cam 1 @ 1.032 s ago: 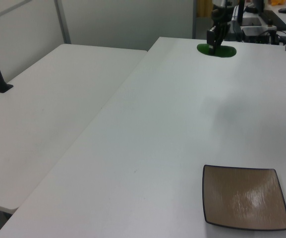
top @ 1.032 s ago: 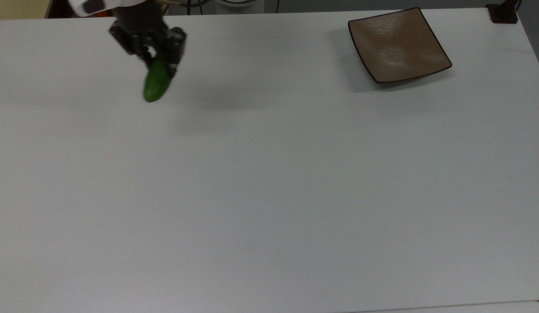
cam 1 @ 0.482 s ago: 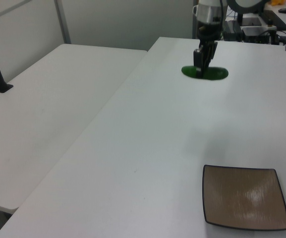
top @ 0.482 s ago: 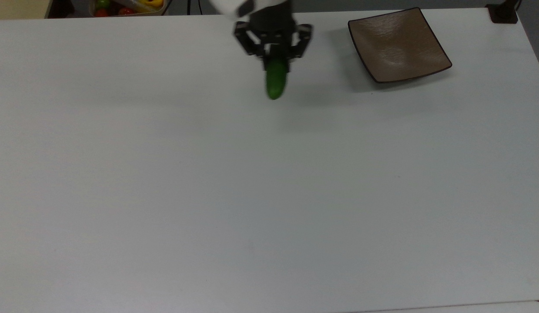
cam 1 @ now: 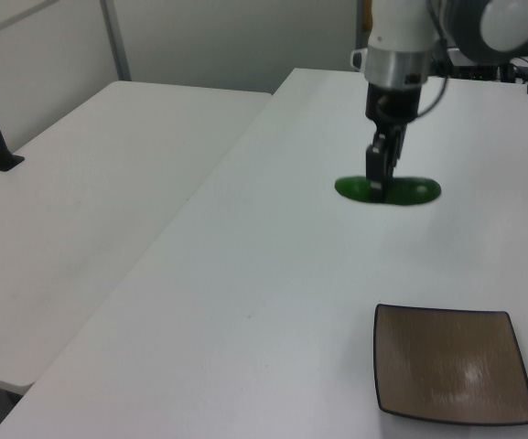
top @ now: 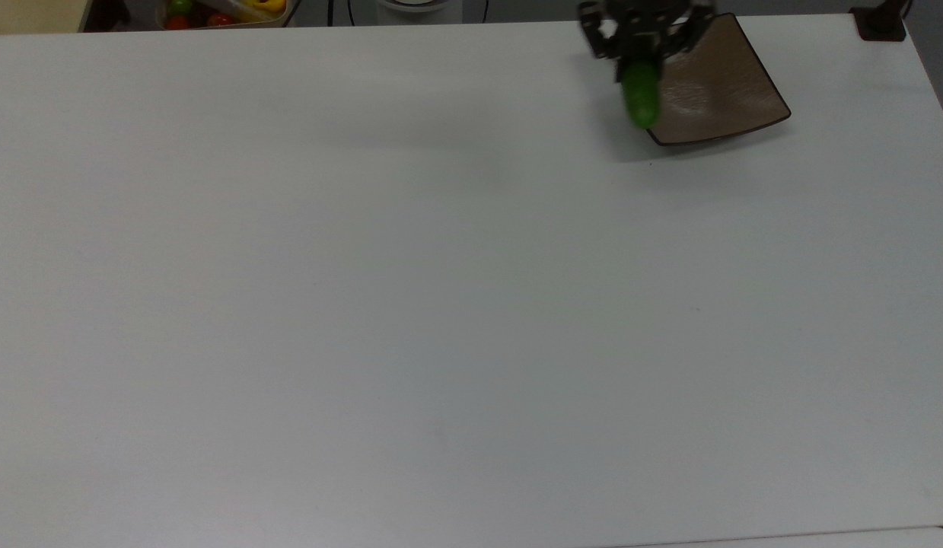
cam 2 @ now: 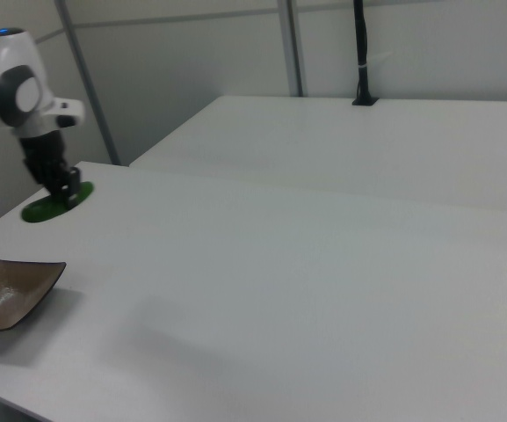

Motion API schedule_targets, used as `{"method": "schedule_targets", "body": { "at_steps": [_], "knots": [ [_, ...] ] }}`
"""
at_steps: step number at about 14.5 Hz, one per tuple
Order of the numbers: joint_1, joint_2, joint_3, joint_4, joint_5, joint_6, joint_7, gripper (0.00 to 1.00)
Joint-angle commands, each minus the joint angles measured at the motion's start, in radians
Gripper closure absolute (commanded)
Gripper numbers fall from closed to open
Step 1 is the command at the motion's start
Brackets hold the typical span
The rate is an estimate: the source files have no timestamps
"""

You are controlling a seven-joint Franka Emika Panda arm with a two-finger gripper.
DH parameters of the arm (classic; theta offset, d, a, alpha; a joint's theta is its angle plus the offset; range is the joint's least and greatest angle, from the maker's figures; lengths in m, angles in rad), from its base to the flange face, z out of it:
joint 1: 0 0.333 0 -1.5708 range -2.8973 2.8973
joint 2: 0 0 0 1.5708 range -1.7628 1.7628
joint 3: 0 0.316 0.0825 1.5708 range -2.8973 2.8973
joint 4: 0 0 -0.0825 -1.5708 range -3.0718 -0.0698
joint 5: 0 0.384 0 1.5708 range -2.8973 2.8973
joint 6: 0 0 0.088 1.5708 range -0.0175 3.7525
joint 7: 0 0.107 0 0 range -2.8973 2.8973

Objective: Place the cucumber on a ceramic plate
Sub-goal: 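Lower the cucumber onto the plate and open the gripper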

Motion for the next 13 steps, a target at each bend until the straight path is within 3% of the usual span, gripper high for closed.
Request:
{"method": "schedule_targets", "body": {
  "at_steps": [1, 6, 11, 12, 13],
  "knots": [
    [0.056, 0.014, 0.054, -0.004, 0.007, -0.01, 0.043, 0.88],
    [0.172, 0.131, 0.073, -0.001, -0.034, 0.031, 0.048, 0.87],
    [0.258, 0.238, 0.073, 0.0, -0.131, 0.047, 0.134, 0.82],
    [0.266, 0.26, 0.071, 0.0, -0.142, 0.059, 0.14, 0.79],
    [0.278, 0.277, 0.073, 0.0, -0.148, 0.073, 0.147, 0.61]
  ]
}}
